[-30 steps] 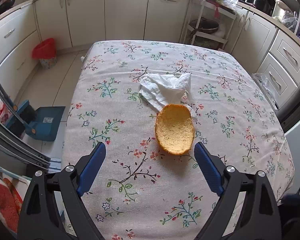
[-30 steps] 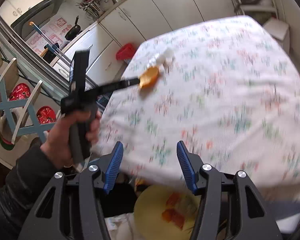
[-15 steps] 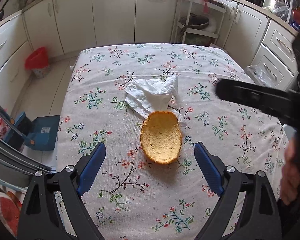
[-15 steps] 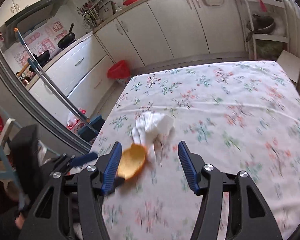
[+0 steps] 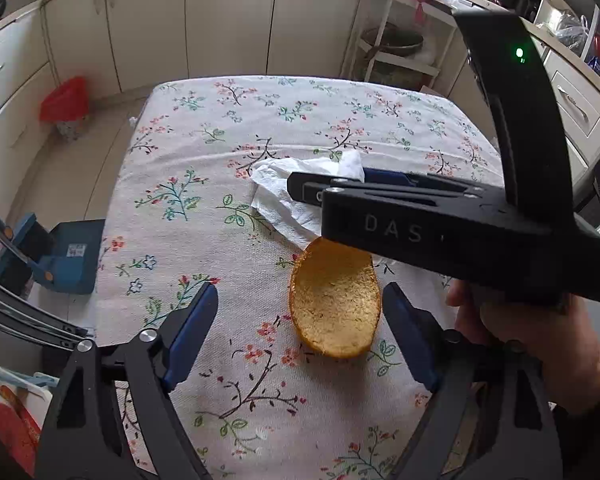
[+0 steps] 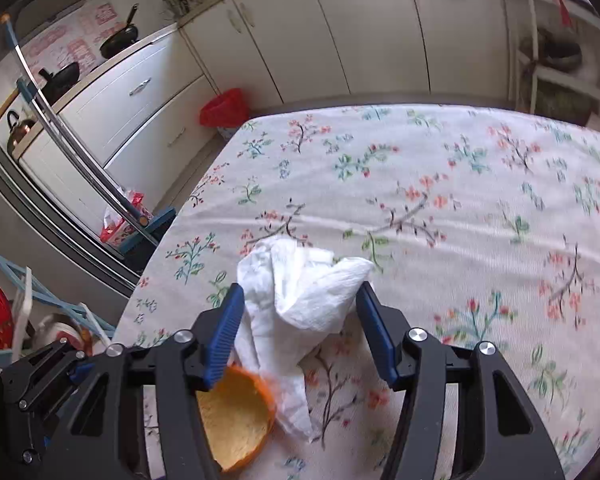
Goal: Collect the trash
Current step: 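Move the right tool to the white tissue and grasp it, then grasp the bread crust with the left tool while the right tool holds the tissue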
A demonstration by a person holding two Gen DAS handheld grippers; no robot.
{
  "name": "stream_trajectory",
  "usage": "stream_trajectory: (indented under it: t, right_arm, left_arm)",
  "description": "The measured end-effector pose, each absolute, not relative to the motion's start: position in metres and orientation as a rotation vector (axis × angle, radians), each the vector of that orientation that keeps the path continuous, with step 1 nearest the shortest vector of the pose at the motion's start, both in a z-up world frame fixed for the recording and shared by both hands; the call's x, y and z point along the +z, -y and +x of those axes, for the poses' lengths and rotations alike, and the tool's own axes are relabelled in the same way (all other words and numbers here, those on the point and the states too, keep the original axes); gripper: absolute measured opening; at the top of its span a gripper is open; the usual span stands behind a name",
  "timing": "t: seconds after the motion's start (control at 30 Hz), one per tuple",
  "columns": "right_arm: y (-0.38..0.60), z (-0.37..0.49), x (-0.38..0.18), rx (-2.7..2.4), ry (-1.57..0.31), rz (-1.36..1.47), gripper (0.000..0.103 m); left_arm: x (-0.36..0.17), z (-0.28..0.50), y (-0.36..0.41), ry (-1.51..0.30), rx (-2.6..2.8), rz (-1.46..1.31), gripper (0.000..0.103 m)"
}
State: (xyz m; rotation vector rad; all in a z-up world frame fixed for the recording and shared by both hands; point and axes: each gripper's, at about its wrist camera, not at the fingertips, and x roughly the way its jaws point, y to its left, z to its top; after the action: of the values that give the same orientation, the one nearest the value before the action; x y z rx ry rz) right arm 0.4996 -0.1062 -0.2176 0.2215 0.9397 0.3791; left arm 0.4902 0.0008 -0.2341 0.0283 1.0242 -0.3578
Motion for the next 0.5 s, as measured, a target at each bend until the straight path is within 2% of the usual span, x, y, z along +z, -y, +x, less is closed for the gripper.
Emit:
stream_trajectory:
  t: [0.07, 0.1, 0.23, 0.33, 0.37, 0.4, 0.5]
  right_arm:
    - [0.108, 0.502, -0.218, 0.393, -0.948, 0.208, 0.019]
    - [0.11, 0.504, -0.218, 0.399, -0.958, 0.215, 0.017]
    - [0.121, 0.497, -0.213, 0.399, -0.961, 0.214, 0.013]
    - [0.136, 0.488, -0.207, 0.394, -0.959, 0.204, 0.013]
    - [0.139, 0.489, -0.207, 0.391, -0.96, 0.206, 0.013]
    - [0.147, 0.486, -0.205, 0.386, -0.961, 0.211, 0.013]
    - [0.164, 0.479, -0.204, 0.384, -0.985, 0.234, 0.013]
  left_arm:
    - [-0.239, 0.495, 0.002, -1.032, -0.37, 0.024, 0.073]
    - [-0.24, 0.497, 0.003, -1.037, -0.371, 0.021, 0.07]
    - [-0.244, 0.502, 0.008, -1.038, -0.367, 0.028, 0.067]
    - [-0.244, 0.501, 0.01, -1.03, -0.382, 0.019, 0.056]
    - [-0.244, 0.501, 0.01, -1.031, -0.386, 0.014, 0.047]
    - [-0.244, 0.501, 0.01, -1.034, -0.391, 0.007, 0.033]
    - [-0.245, 0.498, 0.01, -1.052, -0.423, -0.03, 0.011]
